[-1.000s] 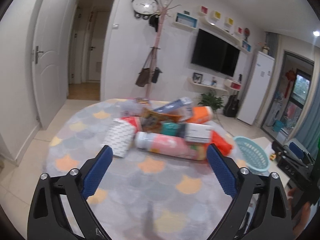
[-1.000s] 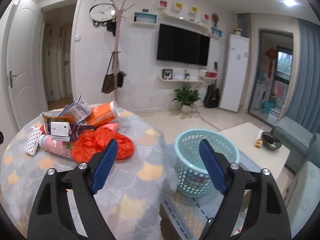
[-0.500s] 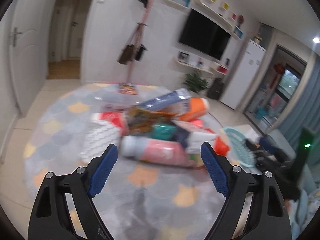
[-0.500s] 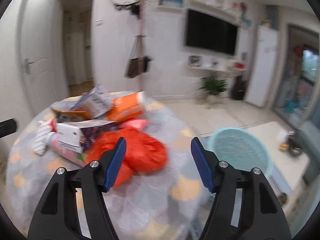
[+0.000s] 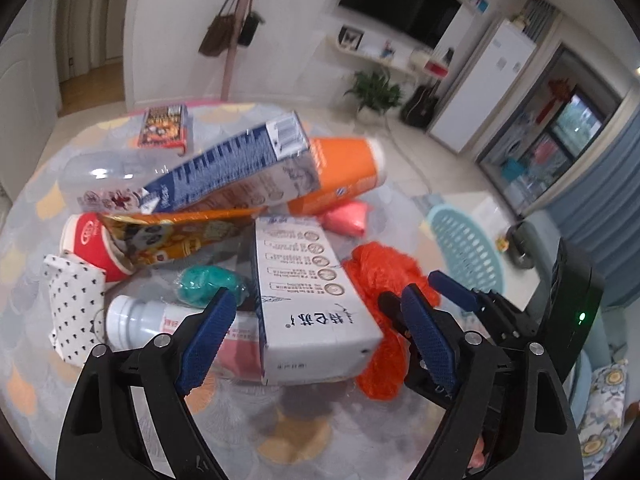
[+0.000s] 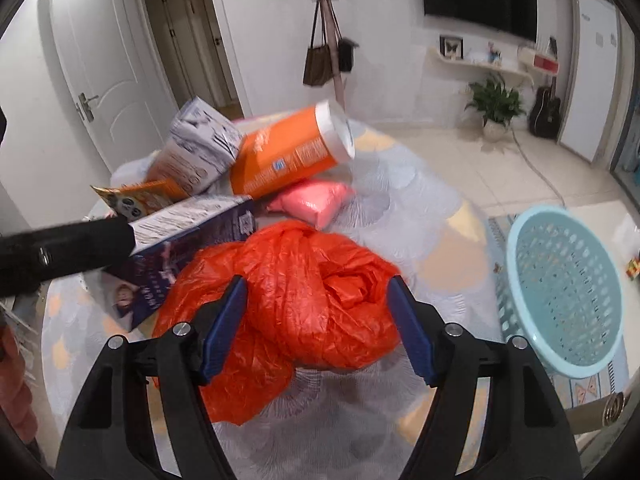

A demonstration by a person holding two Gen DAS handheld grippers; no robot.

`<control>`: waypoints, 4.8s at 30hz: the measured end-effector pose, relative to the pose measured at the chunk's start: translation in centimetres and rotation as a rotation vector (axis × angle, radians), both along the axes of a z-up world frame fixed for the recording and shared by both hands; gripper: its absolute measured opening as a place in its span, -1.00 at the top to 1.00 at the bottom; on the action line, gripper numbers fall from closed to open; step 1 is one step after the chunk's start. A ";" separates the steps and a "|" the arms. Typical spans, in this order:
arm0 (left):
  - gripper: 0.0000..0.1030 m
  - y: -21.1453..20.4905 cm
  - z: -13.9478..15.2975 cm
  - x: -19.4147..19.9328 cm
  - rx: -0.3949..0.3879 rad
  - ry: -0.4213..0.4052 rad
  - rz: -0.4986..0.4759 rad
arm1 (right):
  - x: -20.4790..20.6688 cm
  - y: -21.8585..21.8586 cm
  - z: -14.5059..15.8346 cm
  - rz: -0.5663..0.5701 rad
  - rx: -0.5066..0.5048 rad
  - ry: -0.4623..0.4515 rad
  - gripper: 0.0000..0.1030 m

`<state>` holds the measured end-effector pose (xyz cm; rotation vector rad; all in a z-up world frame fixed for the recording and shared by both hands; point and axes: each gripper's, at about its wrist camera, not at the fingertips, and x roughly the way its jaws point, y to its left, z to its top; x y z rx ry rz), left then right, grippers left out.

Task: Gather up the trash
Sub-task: 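Grasp the red-orange plastic bag with the right tool while the left tool grasps the white carton, then lift the bag with the right tool while the left tool lifts the carton, then open both tools over the blue basket, dropping bag and carton, then move both open tools back toward the table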

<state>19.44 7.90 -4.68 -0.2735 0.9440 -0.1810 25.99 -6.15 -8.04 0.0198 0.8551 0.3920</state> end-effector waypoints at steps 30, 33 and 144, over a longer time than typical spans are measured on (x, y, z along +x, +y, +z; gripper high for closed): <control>-0.02 5.6 1.1 -12.2 0.026 -0.135 0.079 | -3.6 -1.1 1.2 0.047 -0.009 -0.044 0.43; -0.02 6.5 0.5 -15.0 0.090 -0.134 0.113 | -3.8 -0.3 0.7 0.060 -0.040 -0.041 0.42; -0.31 -14.7 4.3 2.2 -0.027 -0.296 -0.198 | -1.2 -20.7 4.8 -0.457 0.016 -0.139 -0.17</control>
